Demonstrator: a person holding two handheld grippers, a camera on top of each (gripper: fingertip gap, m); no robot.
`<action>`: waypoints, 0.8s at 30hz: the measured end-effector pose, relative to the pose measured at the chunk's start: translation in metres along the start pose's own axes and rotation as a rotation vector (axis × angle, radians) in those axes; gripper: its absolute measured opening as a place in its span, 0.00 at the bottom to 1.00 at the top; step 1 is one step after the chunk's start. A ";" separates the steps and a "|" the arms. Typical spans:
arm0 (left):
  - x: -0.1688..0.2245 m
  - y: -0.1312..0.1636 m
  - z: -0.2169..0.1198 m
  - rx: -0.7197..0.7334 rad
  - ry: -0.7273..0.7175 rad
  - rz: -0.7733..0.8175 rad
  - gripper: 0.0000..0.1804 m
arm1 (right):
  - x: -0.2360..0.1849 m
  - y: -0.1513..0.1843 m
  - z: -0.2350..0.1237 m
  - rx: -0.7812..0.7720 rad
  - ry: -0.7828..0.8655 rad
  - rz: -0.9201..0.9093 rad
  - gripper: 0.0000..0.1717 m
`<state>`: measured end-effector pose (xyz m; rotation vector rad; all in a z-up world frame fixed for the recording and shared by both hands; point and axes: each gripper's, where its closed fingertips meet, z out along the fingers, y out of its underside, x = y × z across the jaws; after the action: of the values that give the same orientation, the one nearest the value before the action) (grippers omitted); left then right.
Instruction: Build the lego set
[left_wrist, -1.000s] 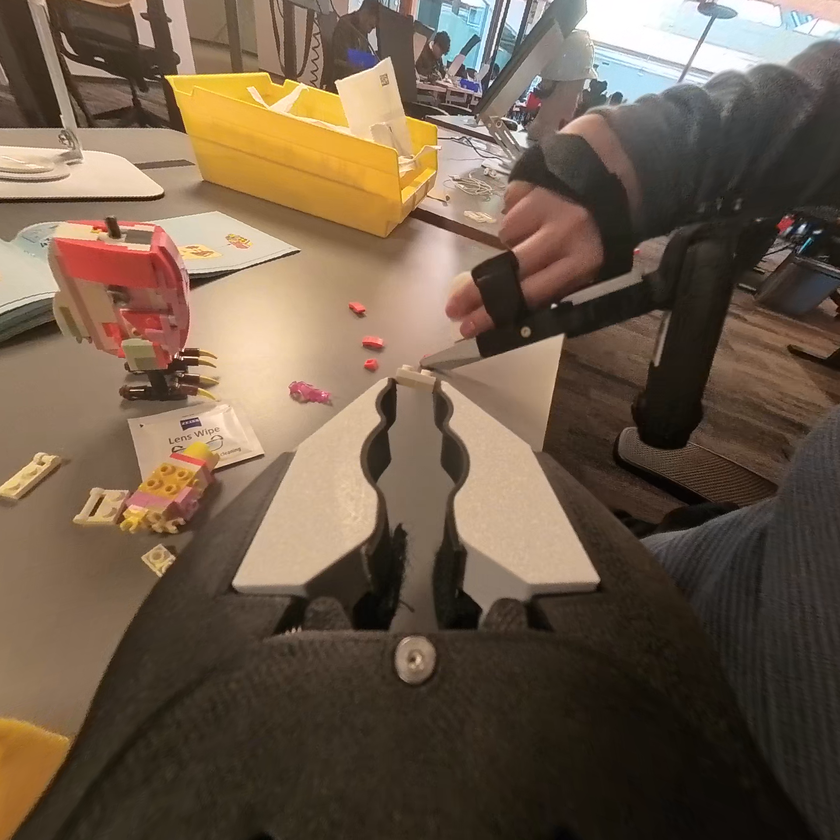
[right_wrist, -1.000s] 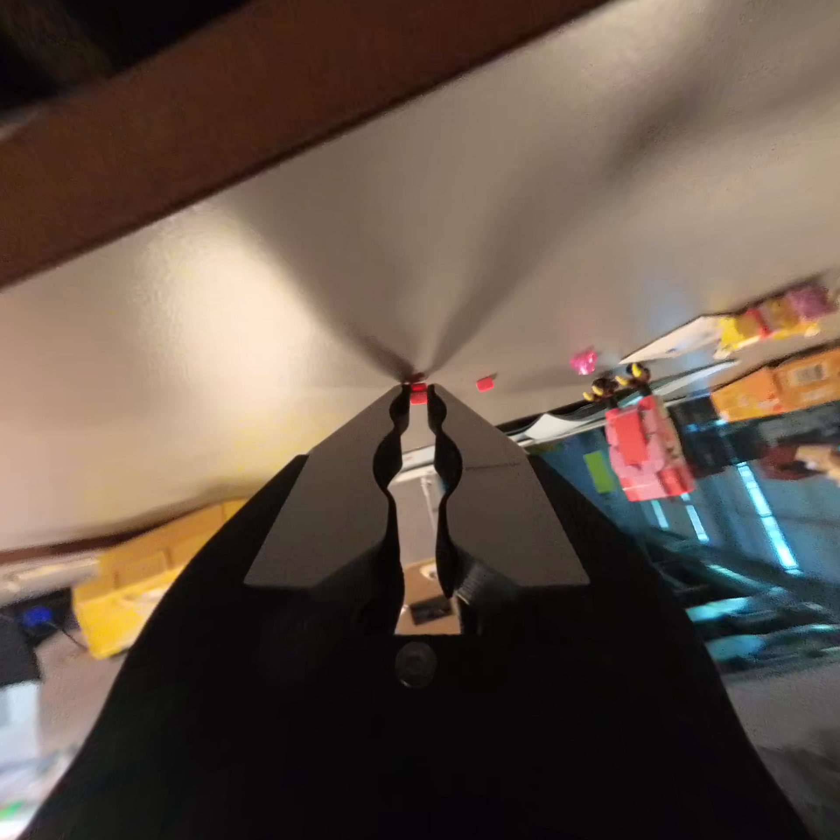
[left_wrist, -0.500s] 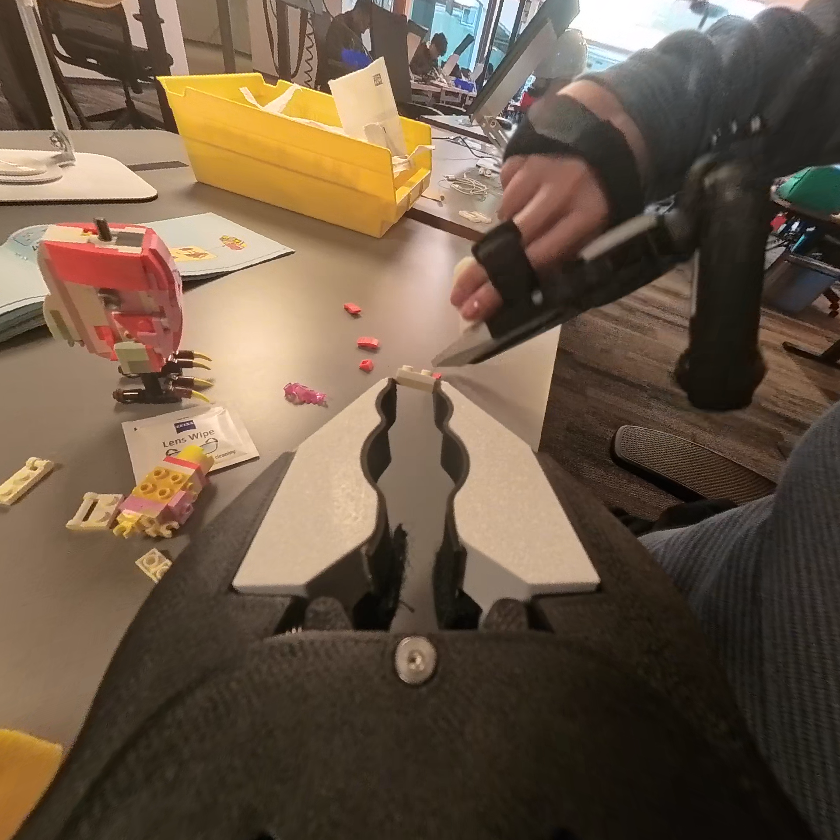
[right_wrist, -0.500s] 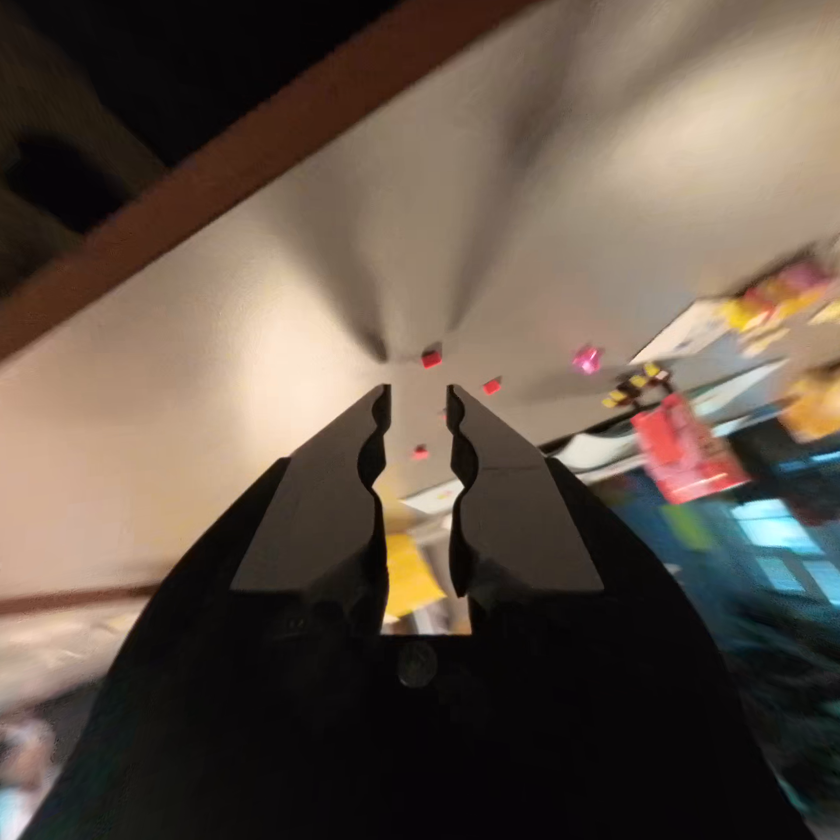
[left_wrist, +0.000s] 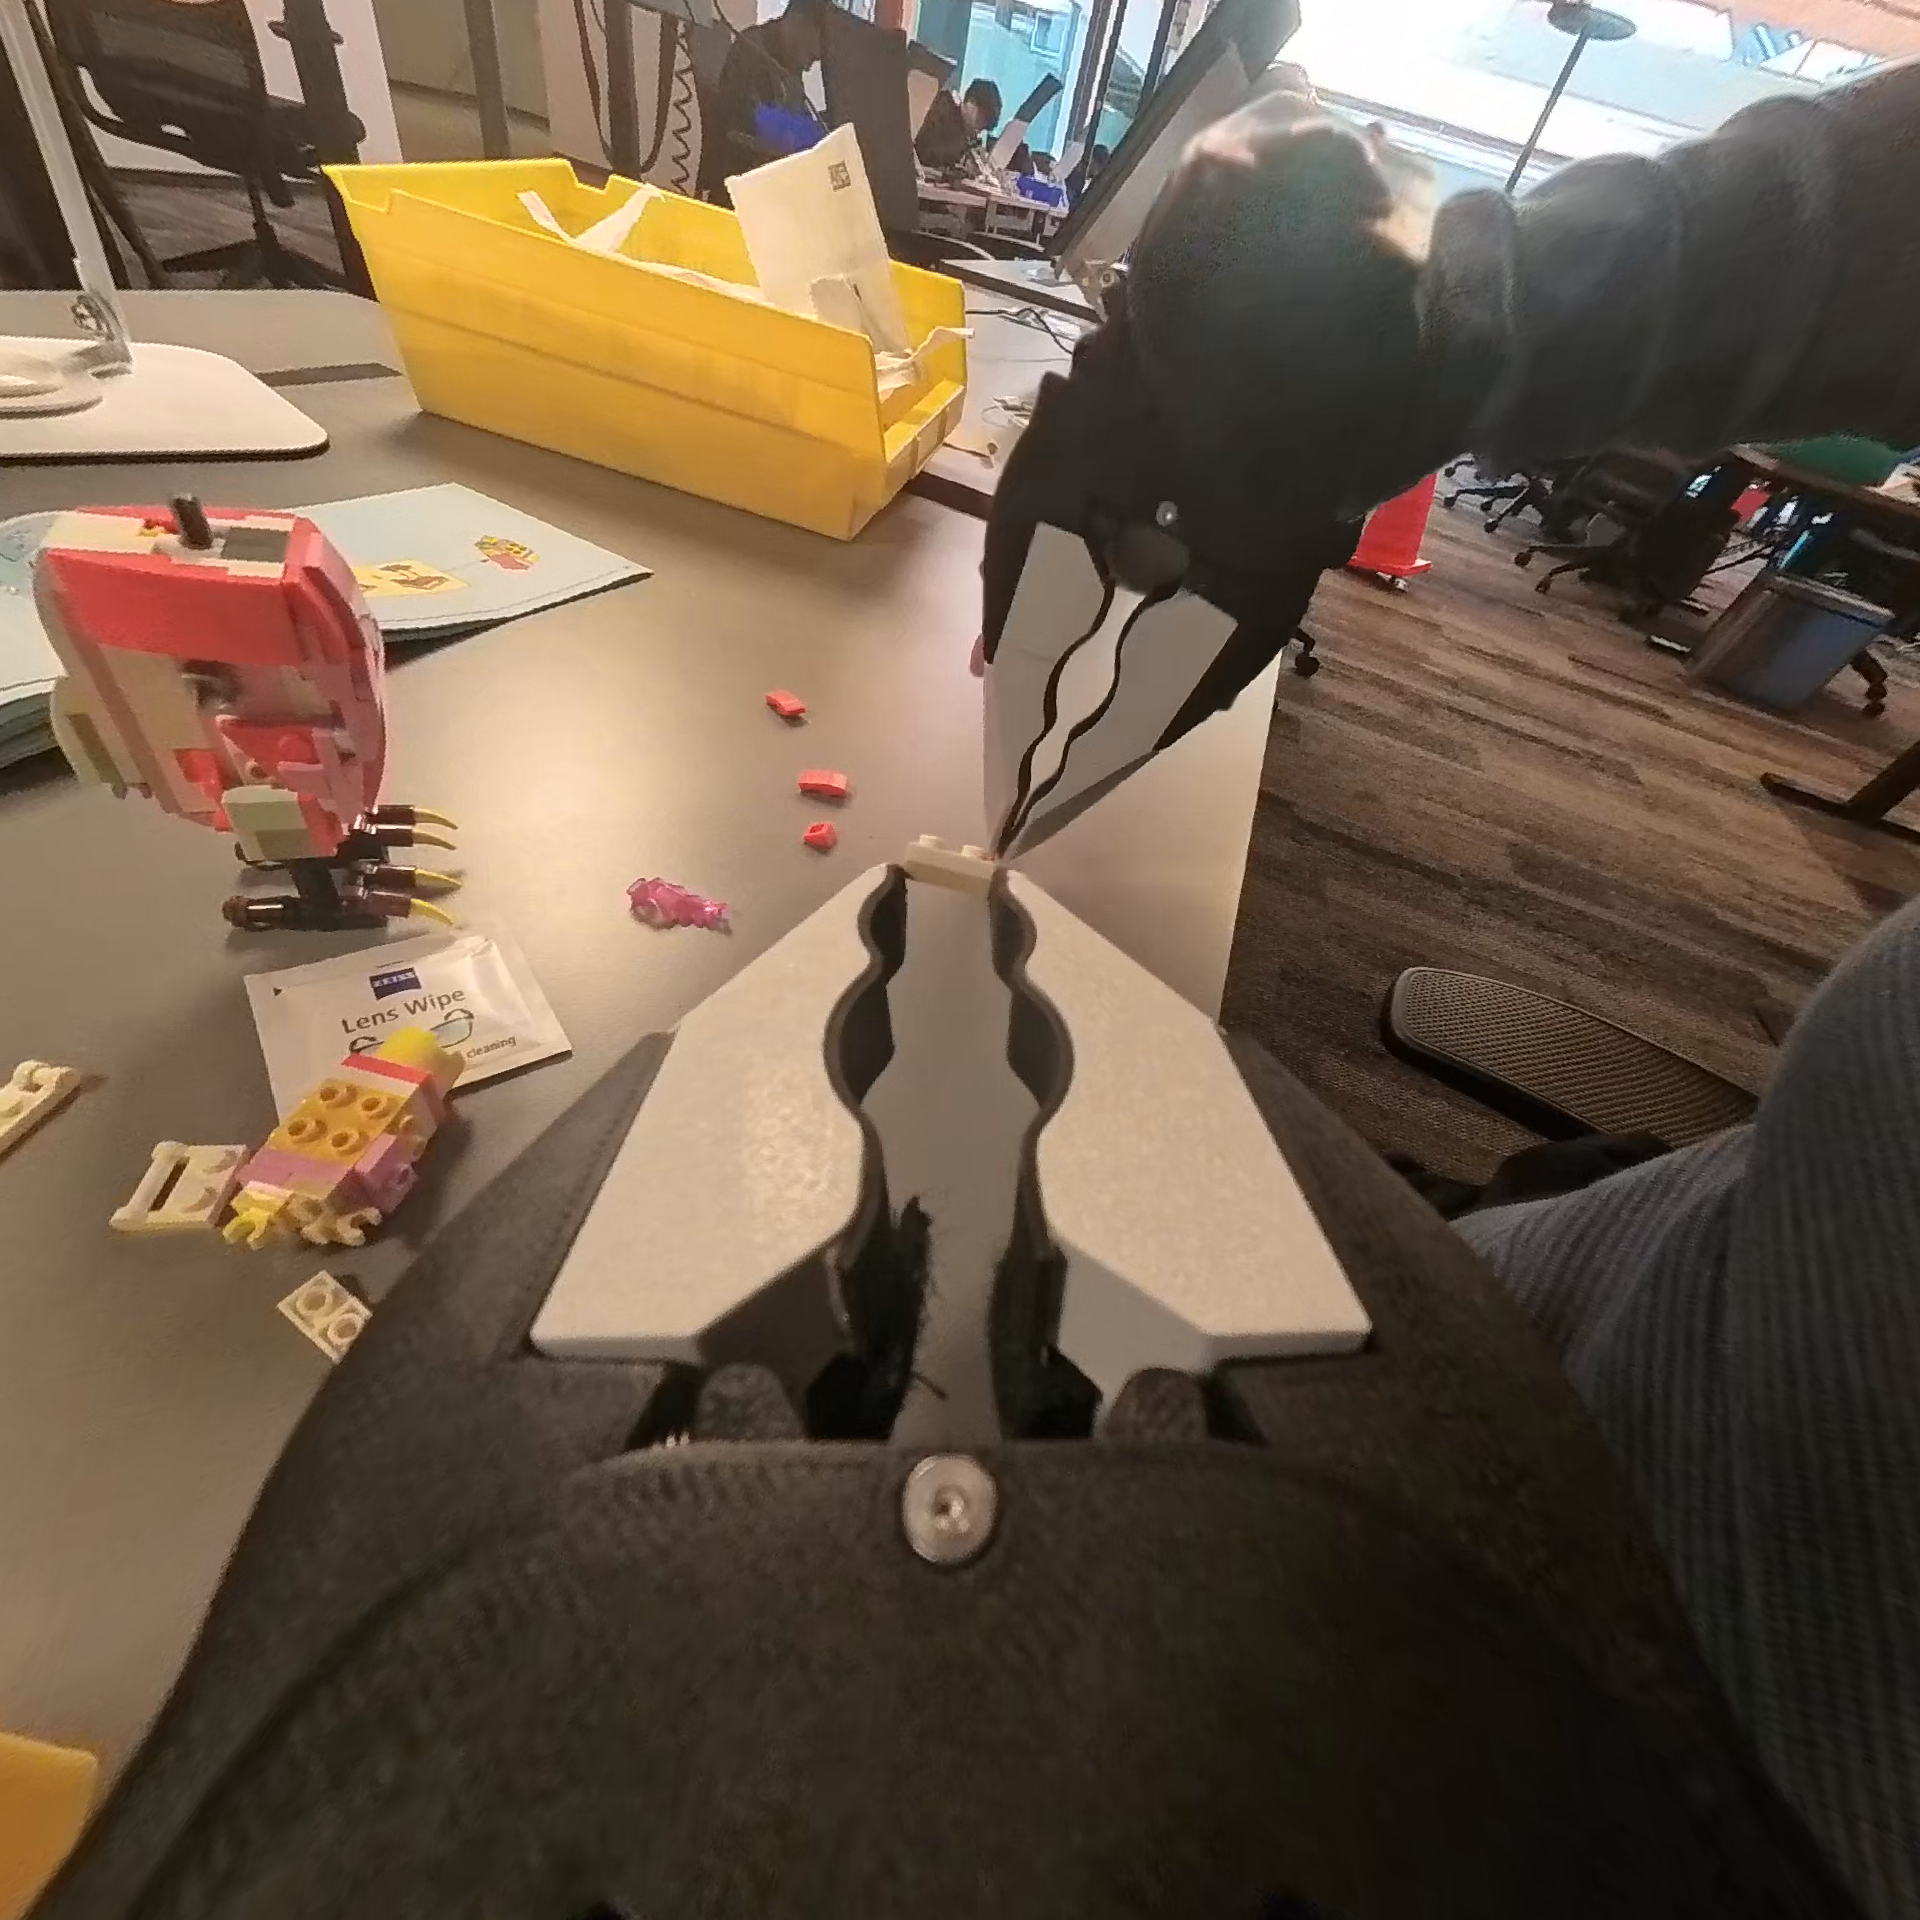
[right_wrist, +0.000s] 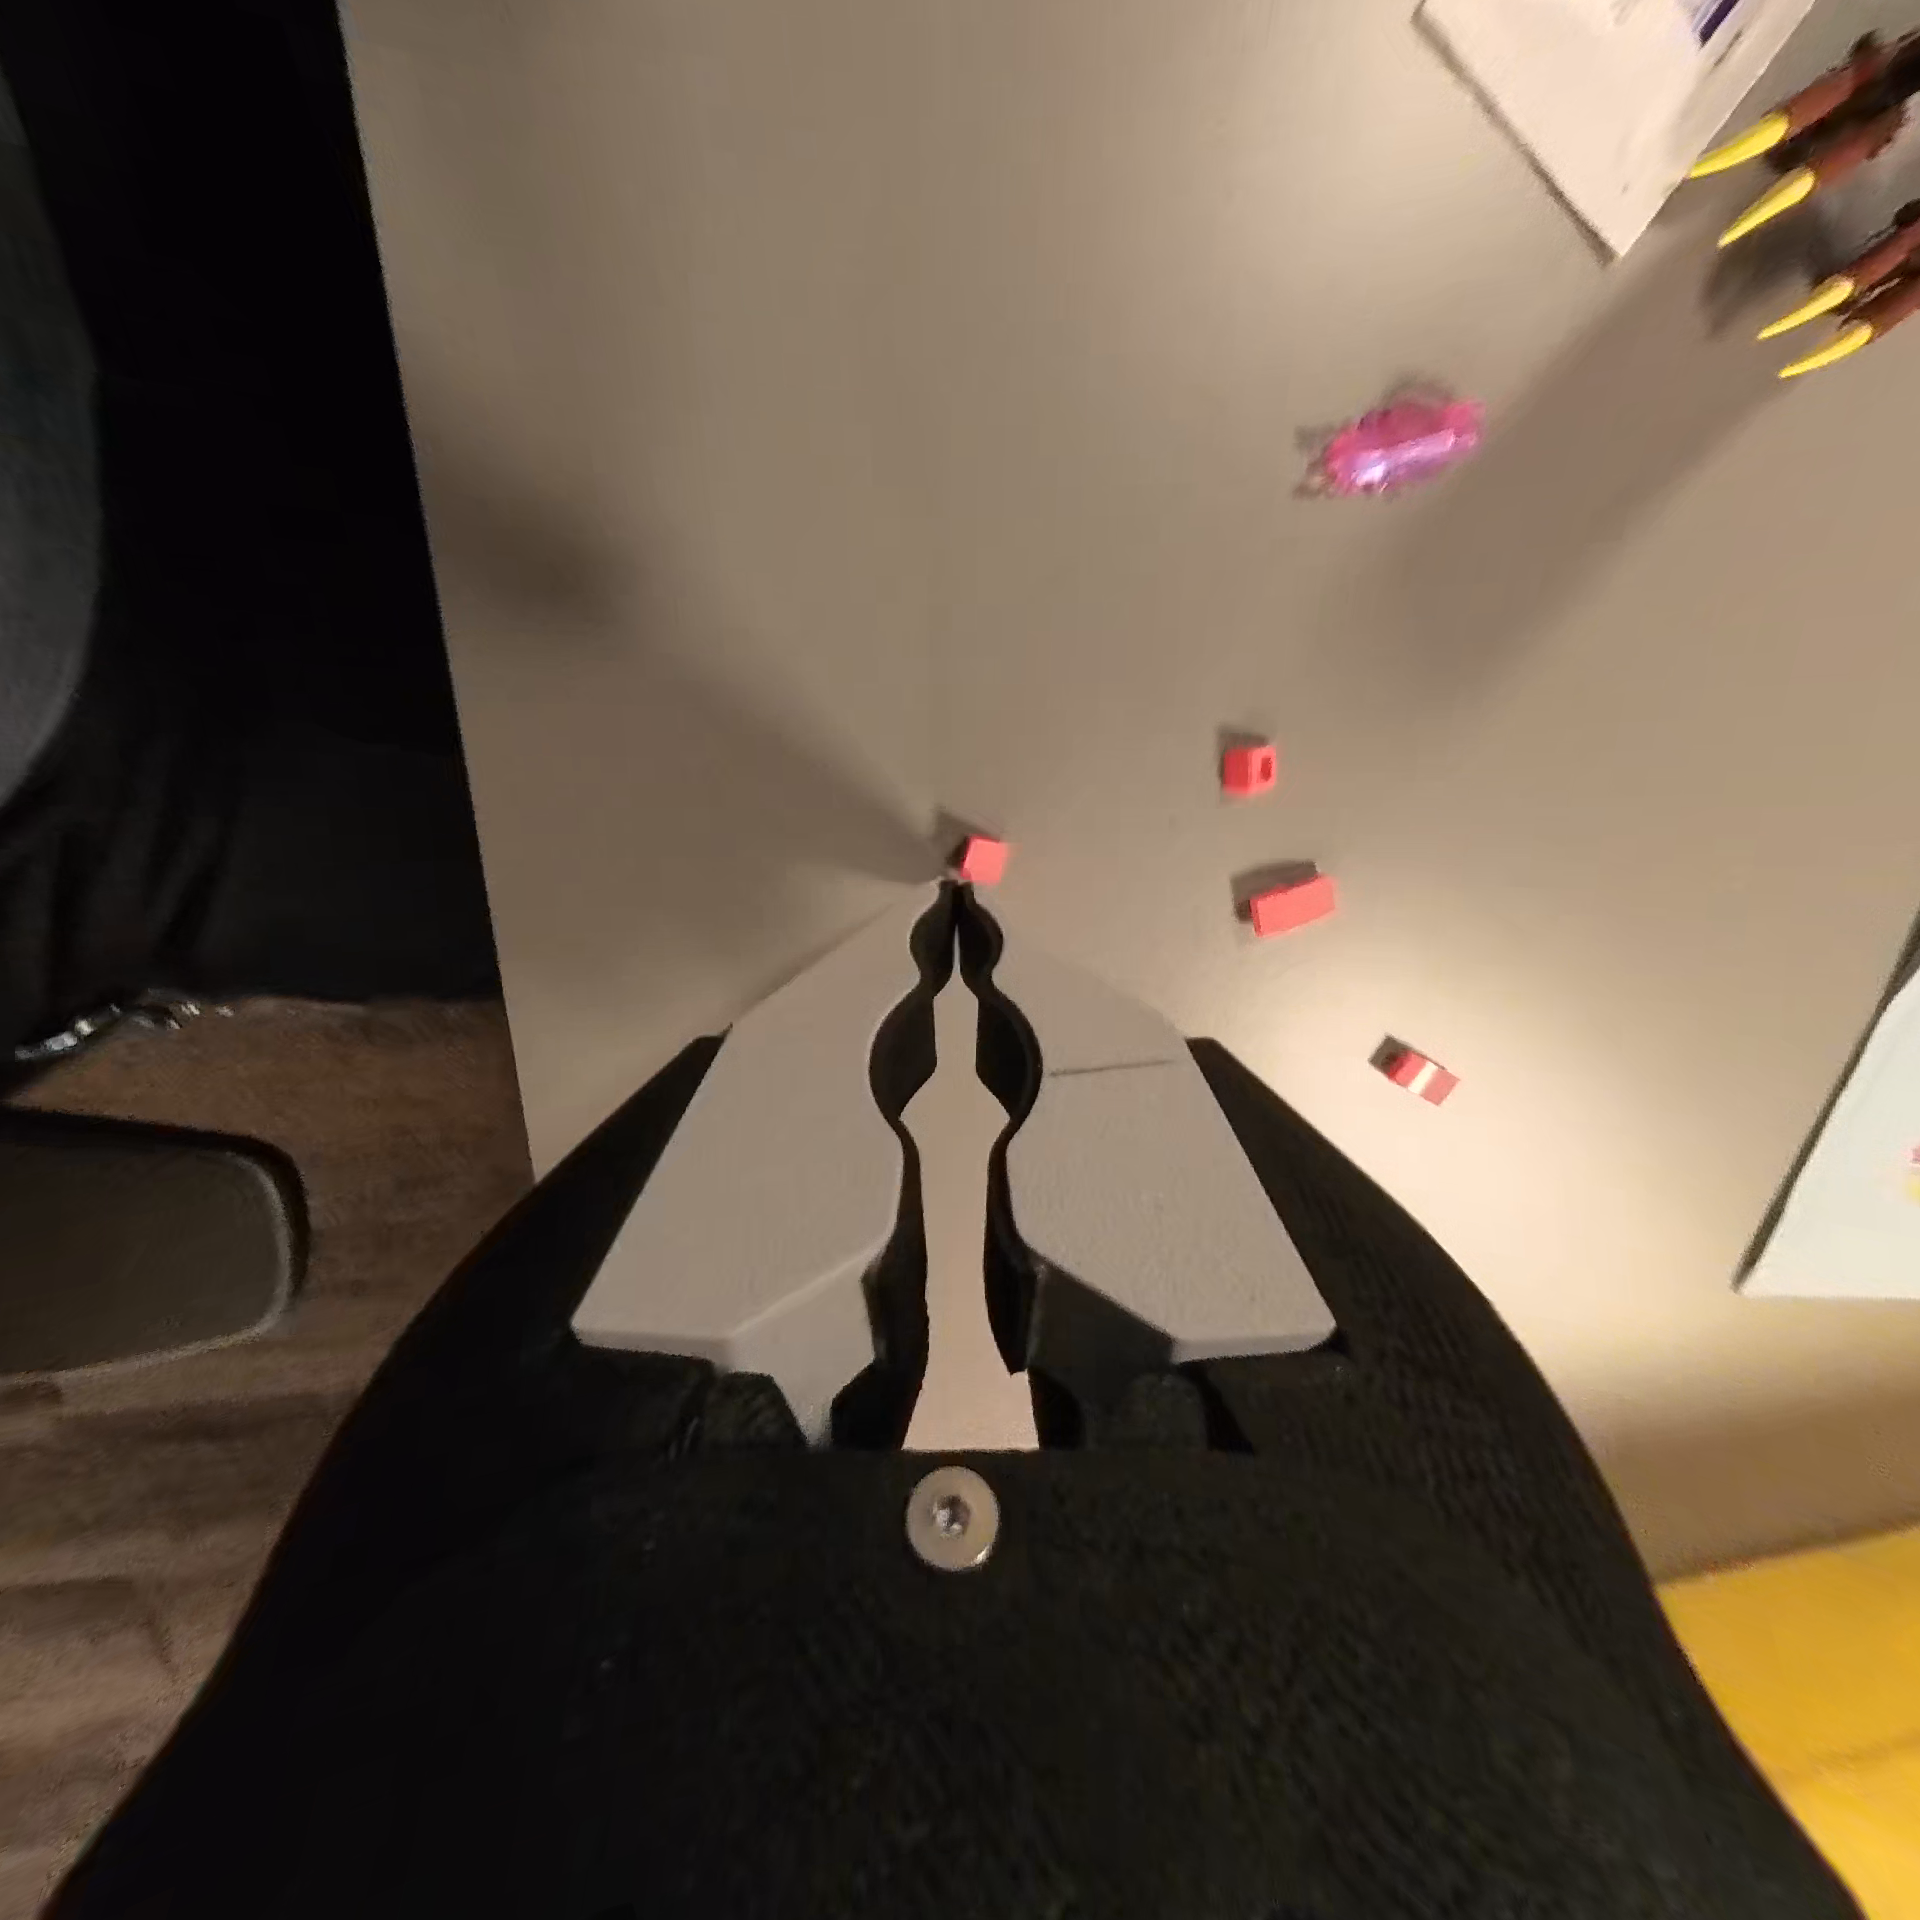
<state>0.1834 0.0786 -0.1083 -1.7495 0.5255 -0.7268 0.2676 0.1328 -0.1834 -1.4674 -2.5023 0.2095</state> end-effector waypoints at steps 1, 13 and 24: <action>0.000 0.000 0.000 0.001 0.003 -0.002 0.08 | -0.001 -0.005 0.000 0.031 -0.009 0.020 0.00; 0.005 0.001 0.002 -0.008 0.032 0.010 0.08 | 0.002 -0.017 -0.008 0.157 -0.071 -0.045 0.06; 0.006 0.002 0.002 -0.011 0.040 0.013 0.08 | 0.000 -0.012 0.002 0.132 -0.123 -0.013 0.04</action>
<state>0.1888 0.0754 -0.1092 -1.7436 0.5684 -0.7525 0.2573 0.1268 -0.1830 -1.4263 -2.5370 0.4660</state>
